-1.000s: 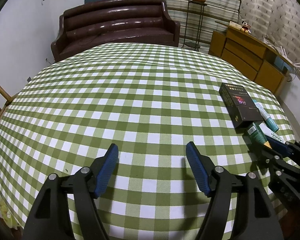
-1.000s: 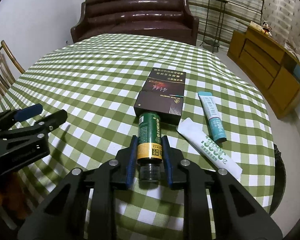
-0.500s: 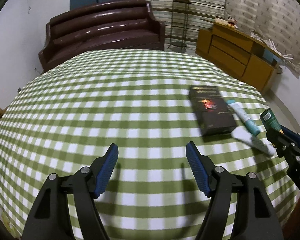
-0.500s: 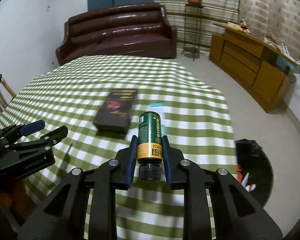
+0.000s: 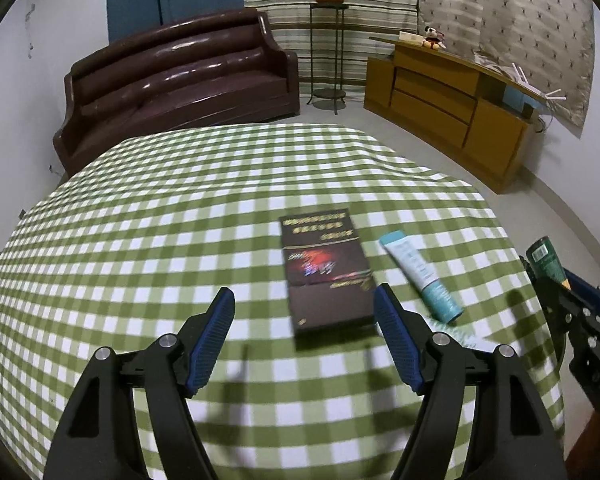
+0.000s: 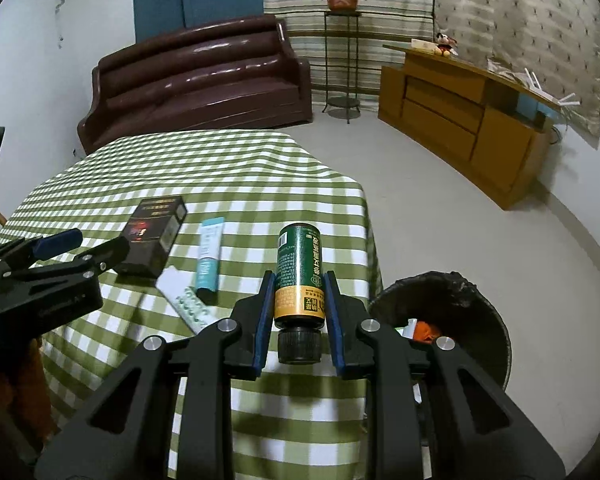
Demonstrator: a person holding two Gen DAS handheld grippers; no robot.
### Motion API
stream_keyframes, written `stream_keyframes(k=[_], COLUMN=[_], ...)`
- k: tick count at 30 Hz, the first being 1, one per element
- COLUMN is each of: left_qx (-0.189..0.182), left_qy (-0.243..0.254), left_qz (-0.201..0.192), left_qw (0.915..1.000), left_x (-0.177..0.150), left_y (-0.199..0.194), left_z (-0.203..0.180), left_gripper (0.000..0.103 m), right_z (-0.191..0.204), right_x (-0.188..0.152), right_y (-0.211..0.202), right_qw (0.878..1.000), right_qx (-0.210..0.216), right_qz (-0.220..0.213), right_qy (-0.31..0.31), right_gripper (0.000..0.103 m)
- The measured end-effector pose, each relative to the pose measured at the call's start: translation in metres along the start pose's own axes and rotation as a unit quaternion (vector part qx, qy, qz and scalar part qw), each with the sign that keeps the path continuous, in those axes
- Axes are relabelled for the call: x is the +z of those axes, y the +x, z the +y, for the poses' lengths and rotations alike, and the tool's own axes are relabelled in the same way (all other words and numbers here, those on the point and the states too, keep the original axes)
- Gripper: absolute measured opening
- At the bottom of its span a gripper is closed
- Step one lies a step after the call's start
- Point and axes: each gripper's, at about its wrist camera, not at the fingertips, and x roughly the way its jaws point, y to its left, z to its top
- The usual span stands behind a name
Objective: Collect trash
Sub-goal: 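Grasp the dark cigarette box with the left tool while the right tool holds the can, then carry the can and cigarette box toward the bin, right tool over it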
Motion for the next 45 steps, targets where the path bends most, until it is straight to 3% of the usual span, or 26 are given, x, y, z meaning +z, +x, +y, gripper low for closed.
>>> stream_keyframes(k=[14, 19, 24, 35, 45], left_qx=[0.02, 0.016, 0.011, -0.004, -0.044], left_qy=[0.005, 0.014, 0.017, 0.019, 0.041], left_qz=[0.027, 0.033, 0.028, -0.003, -0.027], left_qw=[0.9994, 0.9992, 0.9994, 0.9998, 0.9978], left_x=[0.007, 0.005, 0.0, -0.014, -0.024], left_y=[0.032, 0.035, 0.033, -0.004, -0.037], left_z=[-0.014, -0.014, -0.011, -0.012, -0.044], left_gripper=[0.07, 0.056, 0.056, 0.056, 0.056], right_z=[-0.014, -0.016, -0.016, -0.022, -0.046], right_x=[-0.004, -0.005, -0.005, -0.01, -0.017], right_y=[0.011, 0.013, 0.013, 0.001, -0.016], right_qw=[1.0, 1.0, 1.0, 1.0, 0.999], right_qx=[0.014, 0.014, 0.013, -0.006, -0.04], right_qz=[0.009, 0.011, 0.01, 0.001, -0.007], right_qy=[0.017, 0.018, 0.018, 0.021, 0.034], right_gripper=[0.023, 0.023, 0.023, 0.023, 0.023])
